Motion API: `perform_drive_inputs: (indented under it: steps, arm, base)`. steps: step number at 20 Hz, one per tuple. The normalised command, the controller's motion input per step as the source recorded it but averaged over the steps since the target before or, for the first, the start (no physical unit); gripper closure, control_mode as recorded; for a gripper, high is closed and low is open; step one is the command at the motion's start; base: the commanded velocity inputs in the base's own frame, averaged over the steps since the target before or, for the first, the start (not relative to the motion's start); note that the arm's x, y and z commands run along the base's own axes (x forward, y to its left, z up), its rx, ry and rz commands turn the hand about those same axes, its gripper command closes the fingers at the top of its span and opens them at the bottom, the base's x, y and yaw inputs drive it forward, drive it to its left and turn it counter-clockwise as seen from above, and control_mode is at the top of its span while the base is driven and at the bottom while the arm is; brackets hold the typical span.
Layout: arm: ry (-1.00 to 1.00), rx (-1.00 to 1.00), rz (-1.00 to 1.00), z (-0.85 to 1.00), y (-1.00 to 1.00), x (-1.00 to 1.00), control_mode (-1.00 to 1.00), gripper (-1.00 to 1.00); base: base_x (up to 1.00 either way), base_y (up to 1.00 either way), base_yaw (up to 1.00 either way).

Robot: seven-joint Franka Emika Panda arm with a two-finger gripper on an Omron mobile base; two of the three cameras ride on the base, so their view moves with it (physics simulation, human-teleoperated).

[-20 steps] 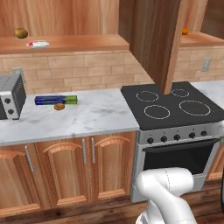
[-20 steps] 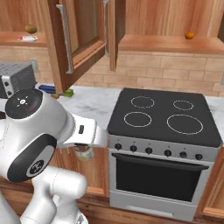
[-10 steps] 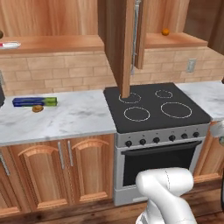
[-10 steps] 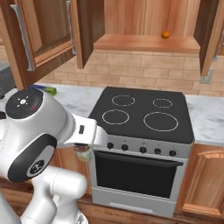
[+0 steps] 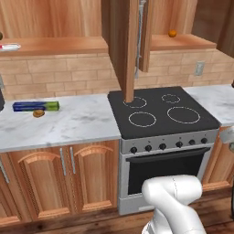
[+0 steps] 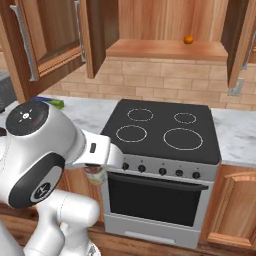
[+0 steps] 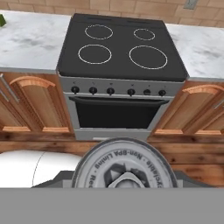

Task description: Pick the bar and canned food from the counter and place them in the cabinets closest to them.

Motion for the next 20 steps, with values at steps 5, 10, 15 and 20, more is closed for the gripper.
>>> perform_drive_inputs:
  steps: [5,10,15,20]
  arm:
    - [0.0,0.0,0.0,0.0,0.0,0.0,1.0,1.0]
    - [0.0,0.0,0.0,0.0,0.0,0.0,1.0,1.0]
    - [0.0,0.0,0.0,0.0,0.0,0.0,1.0,1.0]
    - [0.0,0.0,0.0,0.0,0.0,0.0,1.0,1.0]
  base:
    - [0.08,-0.41,0.03]
    - [0.0,0.0,0.0]
    - [0.38,-0.03,0.0]
    - [0.65,-0.09,0.0]
